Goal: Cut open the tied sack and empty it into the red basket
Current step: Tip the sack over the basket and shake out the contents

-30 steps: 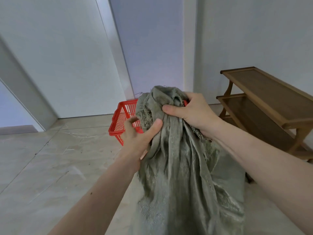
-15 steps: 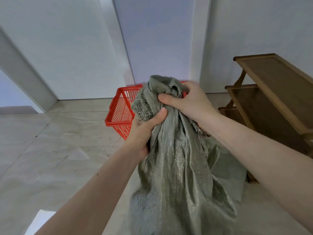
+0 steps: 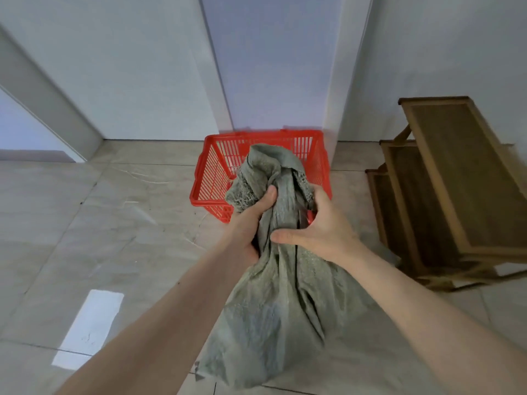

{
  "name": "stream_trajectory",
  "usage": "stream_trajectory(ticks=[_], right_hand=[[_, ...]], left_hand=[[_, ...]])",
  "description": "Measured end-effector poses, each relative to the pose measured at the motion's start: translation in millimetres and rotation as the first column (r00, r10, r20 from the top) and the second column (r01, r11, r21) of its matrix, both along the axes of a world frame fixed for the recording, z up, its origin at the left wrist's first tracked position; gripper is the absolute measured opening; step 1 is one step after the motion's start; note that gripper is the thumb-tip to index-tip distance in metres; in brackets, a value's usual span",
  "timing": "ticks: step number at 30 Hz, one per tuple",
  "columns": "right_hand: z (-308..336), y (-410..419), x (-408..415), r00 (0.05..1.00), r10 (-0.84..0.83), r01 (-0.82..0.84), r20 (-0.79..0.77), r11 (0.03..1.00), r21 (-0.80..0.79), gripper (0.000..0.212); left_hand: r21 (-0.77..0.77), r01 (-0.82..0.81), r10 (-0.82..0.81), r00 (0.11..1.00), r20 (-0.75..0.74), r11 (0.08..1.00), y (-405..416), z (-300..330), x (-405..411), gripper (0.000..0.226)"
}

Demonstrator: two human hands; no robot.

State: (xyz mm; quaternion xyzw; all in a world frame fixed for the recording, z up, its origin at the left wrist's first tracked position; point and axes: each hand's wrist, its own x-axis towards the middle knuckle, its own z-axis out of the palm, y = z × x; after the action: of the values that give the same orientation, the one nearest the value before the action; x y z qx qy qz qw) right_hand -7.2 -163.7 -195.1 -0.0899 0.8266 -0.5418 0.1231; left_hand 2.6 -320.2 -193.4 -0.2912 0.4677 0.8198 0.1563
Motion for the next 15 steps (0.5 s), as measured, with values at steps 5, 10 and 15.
stream_trajectory(ticks=[5, 10, 15], right_hand=[[32, 7, 1, 0.995, -0.044, 0.051, 0.09, 0.995, -0.081, 0.087], [75, 23, -3, 0.97, -0.111, 0.145, 0.215, 0.978, -0.151, 0.067], [129, 28, -14, 0.95, -0.099, 0.168, 0.295, 0.961, -0.22, 0.046]], left_hand=[[0.025, 0.147, -0.149, 0.986, 0.077, 0.989, 9, 47, 0, 0.061], [-0.077, 0.193, -0.19, 0.981, 0.042, 0.978, 22, 95, -1, 0.079], [-0.439, 0.254, -0.263, 0.964, 0.041, 0.862, 13, 138, 11, 0.099]])
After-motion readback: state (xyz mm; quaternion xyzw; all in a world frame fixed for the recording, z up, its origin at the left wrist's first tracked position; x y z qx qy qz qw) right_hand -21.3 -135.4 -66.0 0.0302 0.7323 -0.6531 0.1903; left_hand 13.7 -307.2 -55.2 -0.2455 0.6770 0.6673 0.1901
